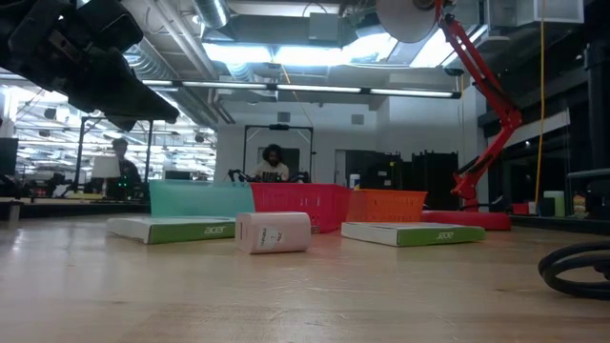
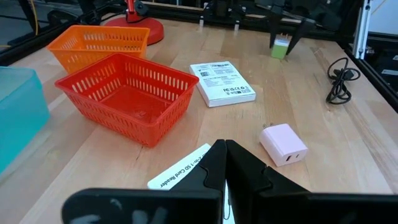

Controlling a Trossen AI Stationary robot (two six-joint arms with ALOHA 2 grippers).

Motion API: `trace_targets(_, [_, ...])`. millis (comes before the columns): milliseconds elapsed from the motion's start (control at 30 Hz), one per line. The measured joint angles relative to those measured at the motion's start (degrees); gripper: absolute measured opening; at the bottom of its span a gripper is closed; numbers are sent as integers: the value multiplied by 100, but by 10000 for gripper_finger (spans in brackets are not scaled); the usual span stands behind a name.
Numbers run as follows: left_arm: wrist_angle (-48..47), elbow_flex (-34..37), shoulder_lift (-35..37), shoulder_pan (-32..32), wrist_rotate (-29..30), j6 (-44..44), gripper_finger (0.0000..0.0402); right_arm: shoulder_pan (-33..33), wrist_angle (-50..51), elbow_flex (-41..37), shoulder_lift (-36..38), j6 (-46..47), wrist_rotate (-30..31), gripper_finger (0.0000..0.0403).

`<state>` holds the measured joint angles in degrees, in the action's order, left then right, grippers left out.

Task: Pick and place items into bin
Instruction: Put the green charger adapter into orange bin

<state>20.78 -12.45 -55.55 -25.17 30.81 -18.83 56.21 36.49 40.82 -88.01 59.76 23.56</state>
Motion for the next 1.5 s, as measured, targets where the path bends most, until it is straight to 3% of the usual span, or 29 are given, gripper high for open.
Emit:
trace_targets(133, [-1, 0, 0, 0, 0, -2, 3, 0, -6, 7, 9, 116, -155, 123])
trace_targets(500, [-1, 1, 0, -2, 0, 0, 3, -12, 4, 16, 208, 174, -223, 123])
trace_targets(1067, [-1, 1, 1, -1, -2, 2, 3, -280, -76, 37, 1730, -132, 1388, 123])
trace_targets(1300, [-1, 0, 0, -2, -3, 2, 3, -412, -1215, -169, 1792, -877, 1828, 123])
trace_targets(1500, [-1, 0, 2, 0, -37, 2, 3, -628, -1800, -184, 1792, -1539, 1859, 123])
